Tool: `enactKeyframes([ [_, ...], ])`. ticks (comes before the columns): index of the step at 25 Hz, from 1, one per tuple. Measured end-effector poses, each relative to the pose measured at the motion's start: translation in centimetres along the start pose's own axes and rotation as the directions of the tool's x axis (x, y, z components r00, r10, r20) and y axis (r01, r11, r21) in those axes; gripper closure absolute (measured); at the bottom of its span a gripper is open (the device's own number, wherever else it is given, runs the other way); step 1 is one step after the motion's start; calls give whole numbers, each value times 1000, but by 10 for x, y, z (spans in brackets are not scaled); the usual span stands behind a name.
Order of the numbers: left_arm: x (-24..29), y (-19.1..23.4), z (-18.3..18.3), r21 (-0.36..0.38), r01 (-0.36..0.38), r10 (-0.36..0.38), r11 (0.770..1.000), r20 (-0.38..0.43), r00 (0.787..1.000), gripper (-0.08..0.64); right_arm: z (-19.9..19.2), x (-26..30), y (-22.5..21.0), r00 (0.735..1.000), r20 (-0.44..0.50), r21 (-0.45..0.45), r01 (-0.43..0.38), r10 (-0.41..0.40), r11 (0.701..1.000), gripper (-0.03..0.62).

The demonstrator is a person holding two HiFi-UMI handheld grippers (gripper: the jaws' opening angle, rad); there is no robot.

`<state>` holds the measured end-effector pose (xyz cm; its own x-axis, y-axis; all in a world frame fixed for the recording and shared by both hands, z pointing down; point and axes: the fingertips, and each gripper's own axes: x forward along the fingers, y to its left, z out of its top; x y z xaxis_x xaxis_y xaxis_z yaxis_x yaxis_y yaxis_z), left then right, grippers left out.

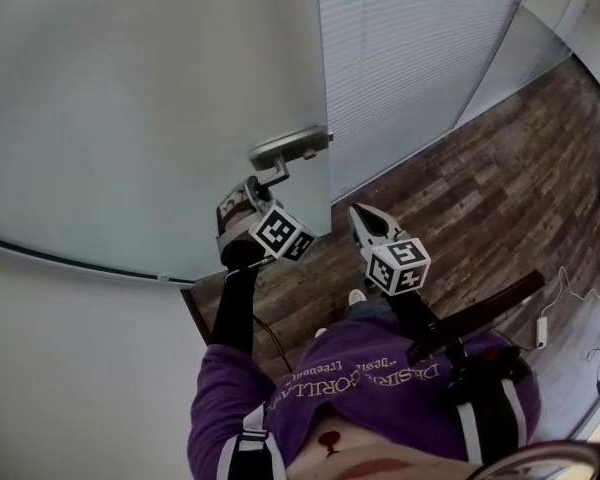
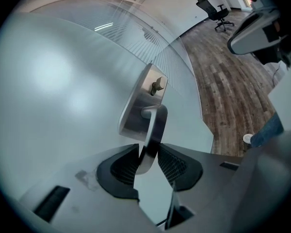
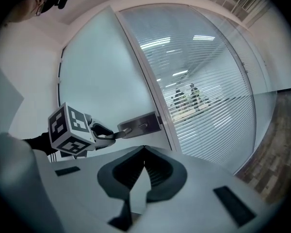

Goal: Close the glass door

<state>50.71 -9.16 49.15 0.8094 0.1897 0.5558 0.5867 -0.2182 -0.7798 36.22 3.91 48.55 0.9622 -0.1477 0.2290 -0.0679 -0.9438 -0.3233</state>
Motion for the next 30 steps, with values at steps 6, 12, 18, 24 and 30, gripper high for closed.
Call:
enactKeyframes([
  [6,15,13,3,-39,-10,9,999,-39,999,439,4,16,-11,998,-28,-5,-56,56,998,595],
  [12,36,15,0,-55,-25,22,998,-62,998,439,-4,24,-32,995,-49,-21,-87,86,996,595],
  [18,47,33,6,-112,-22,15,993,-60,998,439,5,28,-46,995,-62,-23,-81,80,996,595],
  [24,58,43,3,-119,-11,5,993,-53,999,439,0,44,-38,995,-76,-22,-72,71,997,595],
  [30,72,67,16,-85,9,-14,996,-63,998,439,28,78,-22,996,-68,1,-56,55,998,595],
])
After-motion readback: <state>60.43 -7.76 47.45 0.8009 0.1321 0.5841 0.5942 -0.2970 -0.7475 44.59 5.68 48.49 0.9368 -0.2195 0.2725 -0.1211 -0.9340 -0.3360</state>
